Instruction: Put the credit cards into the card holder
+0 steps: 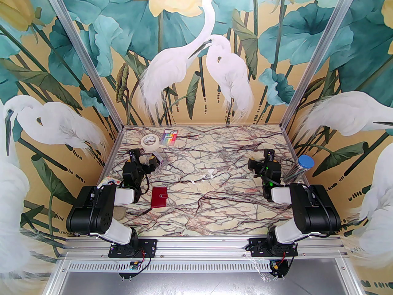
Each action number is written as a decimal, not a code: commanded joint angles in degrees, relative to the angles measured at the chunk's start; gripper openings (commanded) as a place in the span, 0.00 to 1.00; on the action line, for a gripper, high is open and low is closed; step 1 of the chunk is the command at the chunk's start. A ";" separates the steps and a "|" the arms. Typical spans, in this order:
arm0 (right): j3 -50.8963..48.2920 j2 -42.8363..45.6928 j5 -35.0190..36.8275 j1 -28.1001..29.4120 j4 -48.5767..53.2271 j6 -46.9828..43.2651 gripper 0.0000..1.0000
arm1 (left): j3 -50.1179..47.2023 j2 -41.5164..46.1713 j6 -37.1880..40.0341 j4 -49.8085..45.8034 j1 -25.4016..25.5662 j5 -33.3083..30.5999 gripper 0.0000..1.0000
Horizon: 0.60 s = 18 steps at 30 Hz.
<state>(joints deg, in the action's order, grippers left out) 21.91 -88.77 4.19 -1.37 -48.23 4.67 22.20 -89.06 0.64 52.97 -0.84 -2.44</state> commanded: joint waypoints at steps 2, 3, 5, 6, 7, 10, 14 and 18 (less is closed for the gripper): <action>0.98 0.74 -0.85 -0.13 0.41 0.06 0.99 | -0.40 0.15 -0.79 0.58 0.23 -0.88 1.00; 1.03 0.78 -0.84 -0.17 0.41 -0.01 0.99 | -0.41 0.05 -0.78 0.58 0.16 -0.89 1.00; 1.03 0.79 -0.84 -0.16 0.42 -0.01 0.99 | -0.45 0.11 -0.81 0.56 0.23 -0.85 1.00; 1.07 0.82 -0.82 -0.13 0.41 0.02 0.99 | -0.42 0.15 -0.76 0.60 0.23 -0.82 1.00; 1.03 0.79 -0.84 -0.14 0.42 0.00 0.99 | -0.46 0.07 -0.81 0.58 0.23 -0.88 1.00; 1.07 0.77 -0.89 -0.17 0.45 -0.01 0.99 | -0.29 0.11 -0.82 0.38 0.16 -0.71 1.00; 1.03 0.79 -0.81 -0.19 0.39 -0.01 0.99 | -0.41 0.18 -0.84 0.61 0.14 -0.59 1.00; 1.09 0.79 -0.78 -0.14 0.41 -0.01 0.99 | -0.48 0.15 -0.83 0.59 0.14 -0.63 1.00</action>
<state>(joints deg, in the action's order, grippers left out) 21.91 -88.79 4.19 -1.37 -48.23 4.64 22.20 -89.06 0.64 52.97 -0.84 -2.44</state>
